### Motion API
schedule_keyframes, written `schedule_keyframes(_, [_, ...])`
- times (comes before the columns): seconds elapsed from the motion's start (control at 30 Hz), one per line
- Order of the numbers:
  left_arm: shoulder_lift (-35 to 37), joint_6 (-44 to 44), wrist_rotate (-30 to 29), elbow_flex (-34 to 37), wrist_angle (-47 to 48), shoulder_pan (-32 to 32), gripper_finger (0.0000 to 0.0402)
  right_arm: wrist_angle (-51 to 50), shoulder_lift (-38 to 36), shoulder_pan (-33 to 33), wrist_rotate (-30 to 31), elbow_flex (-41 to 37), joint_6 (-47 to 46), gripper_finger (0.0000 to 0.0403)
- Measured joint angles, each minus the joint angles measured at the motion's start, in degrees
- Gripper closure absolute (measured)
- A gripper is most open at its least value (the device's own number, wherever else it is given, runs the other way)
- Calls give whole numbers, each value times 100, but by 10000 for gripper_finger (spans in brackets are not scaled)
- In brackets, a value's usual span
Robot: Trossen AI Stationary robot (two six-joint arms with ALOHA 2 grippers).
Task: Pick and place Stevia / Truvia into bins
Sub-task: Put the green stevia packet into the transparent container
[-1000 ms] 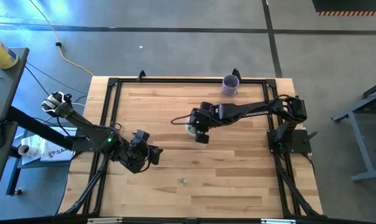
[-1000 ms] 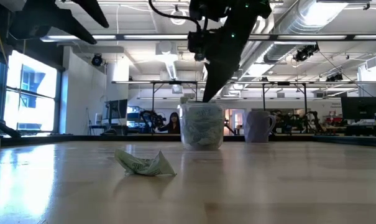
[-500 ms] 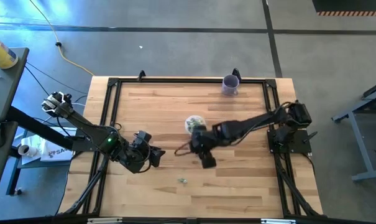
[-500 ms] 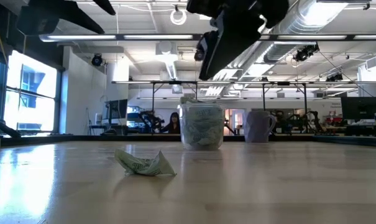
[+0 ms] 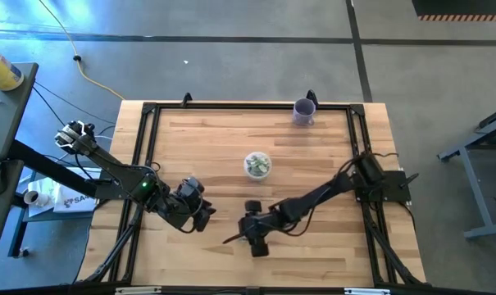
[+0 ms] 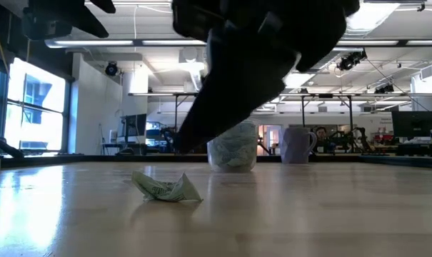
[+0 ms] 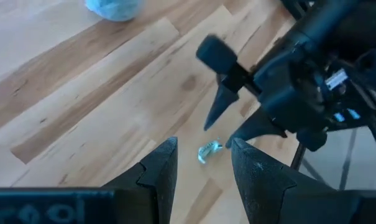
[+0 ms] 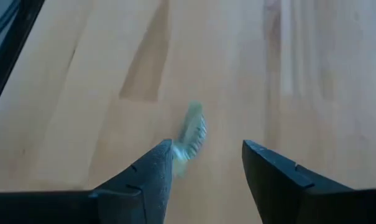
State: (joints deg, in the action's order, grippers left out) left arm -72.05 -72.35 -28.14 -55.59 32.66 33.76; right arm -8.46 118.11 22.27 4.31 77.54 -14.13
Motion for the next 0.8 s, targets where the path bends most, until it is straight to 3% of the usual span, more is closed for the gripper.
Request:
schedule_keyframes(0.17, [0, 161, 18, 0, 10, 0, 218, 636, 378, 102, 61, -2, -301, 217])
schedule_keyframes(0.47, [0, 161, 16, 0, 22, 0, 218, 812, 678, 121, 478, 14, -350, 240])
schedule_keyframes(0.67, [0, 157, 15, 0, 28, 0, 218, 683, 736, 3, 850, 17, -59, 311])
schedule_keyframes(0.8, [0, 142, 13, 0, 27, 0, 218, 618, 662, -184, 467, 13, 138, 381])
